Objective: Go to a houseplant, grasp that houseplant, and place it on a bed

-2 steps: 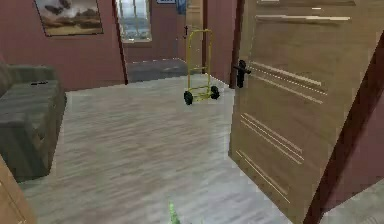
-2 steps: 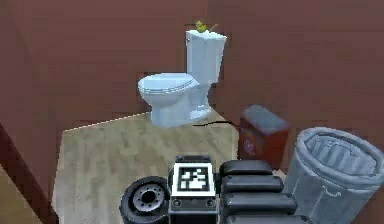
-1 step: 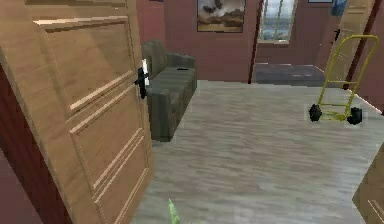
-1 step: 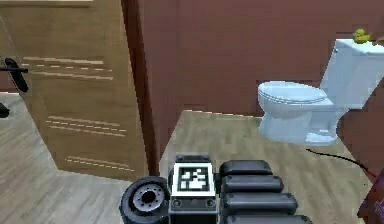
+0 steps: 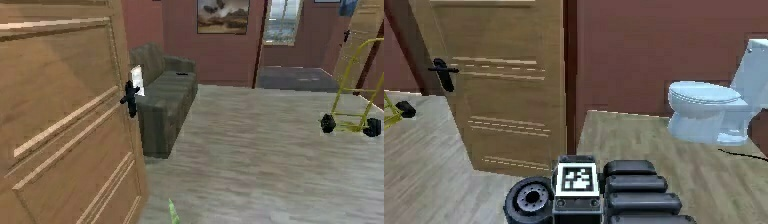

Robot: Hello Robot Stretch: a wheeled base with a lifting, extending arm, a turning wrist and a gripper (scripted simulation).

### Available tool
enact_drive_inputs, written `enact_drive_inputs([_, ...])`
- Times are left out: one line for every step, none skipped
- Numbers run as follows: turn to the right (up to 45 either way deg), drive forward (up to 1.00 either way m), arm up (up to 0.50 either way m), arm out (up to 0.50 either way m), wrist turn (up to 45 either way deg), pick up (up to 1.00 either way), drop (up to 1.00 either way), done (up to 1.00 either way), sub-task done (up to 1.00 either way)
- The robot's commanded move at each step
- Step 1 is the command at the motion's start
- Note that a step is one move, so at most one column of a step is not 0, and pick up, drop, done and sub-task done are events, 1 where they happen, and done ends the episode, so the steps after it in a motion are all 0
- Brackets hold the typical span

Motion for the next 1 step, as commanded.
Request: enact_drive_inputs([27.0,0.00,0.00,0.00,0.0,0.00,0.00,0.00,0.00])
